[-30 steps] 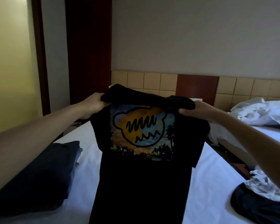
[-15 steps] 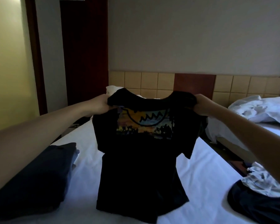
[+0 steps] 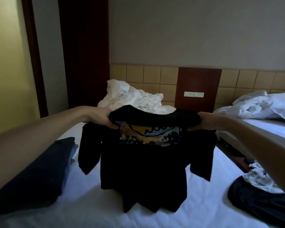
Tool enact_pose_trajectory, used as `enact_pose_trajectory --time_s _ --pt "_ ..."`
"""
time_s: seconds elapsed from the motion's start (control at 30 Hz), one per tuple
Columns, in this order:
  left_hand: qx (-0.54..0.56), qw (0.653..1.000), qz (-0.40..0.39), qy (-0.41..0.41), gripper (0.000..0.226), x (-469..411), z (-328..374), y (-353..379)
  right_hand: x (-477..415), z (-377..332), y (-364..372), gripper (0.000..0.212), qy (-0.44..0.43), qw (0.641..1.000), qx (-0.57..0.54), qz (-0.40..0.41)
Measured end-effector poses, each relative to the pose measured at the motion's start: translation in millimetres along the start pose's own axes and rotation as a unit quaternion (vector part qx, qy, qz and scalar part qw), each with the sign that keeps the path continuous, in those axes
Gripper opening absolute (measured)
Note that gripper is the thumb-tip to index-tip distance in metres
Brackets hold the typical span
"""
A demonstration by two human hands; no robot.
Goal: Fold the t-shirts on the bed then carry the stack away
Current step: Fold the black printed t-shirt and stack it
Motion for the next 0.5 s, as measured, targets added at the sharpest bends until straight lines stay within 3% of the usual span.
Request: enact_pose_trajectory --time_s 0.07,0.17,0.27,0.37,0.43,0.5 --pt "0.027 0.998 -0.059 -0.019 0.014 -7.4 -9.1 19.0 -6.3 13.5 9.6 0.015 0.015 0.999 -0.048 -0.014" --pt "0.081 0.983 -0.153 -0.063 0.028 -20.3 -26.5 44.7 -16.3 25.1 28.5 0.048 0.017 0.994 -0.079 -0.076" --pt "-0.017 0.984 -0.169 -0.059 0.019 -49.8 -42.6 59.1 -40.9 40.0 48.2 0.039 0.019 0.993 0.079 -0.09" --pt "-0.118 0.99 -0.061 -0.04 0.023 -98.4 -51.8 51.2 -80.3 50.6 38.0 0.032 0.012 0.976 0.213 0.039" --pt "-0.164 0.984 0.059 -0.038 0.02 -125.0 -46.5 20.7 -96.6 48.3 9.1 0.027 0.033 0.95 0.269 0.154" --pt "-0.214 0.953 0.209 -0.041 0.013 -137.7 -31.1 -31.0 -112.1 32.8 -29.9 0.029 0.016 0.909 0.32 0.268"
Point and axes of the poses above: each hand's wrist, its own x-axis away from the middle knuckle, its own y-axis out of the palm, z = x × y, the point moved 9 cm from there along -x, towards the middle knuckle, and after that the axes turned 1 degree about -x, right-handed, at the moved point
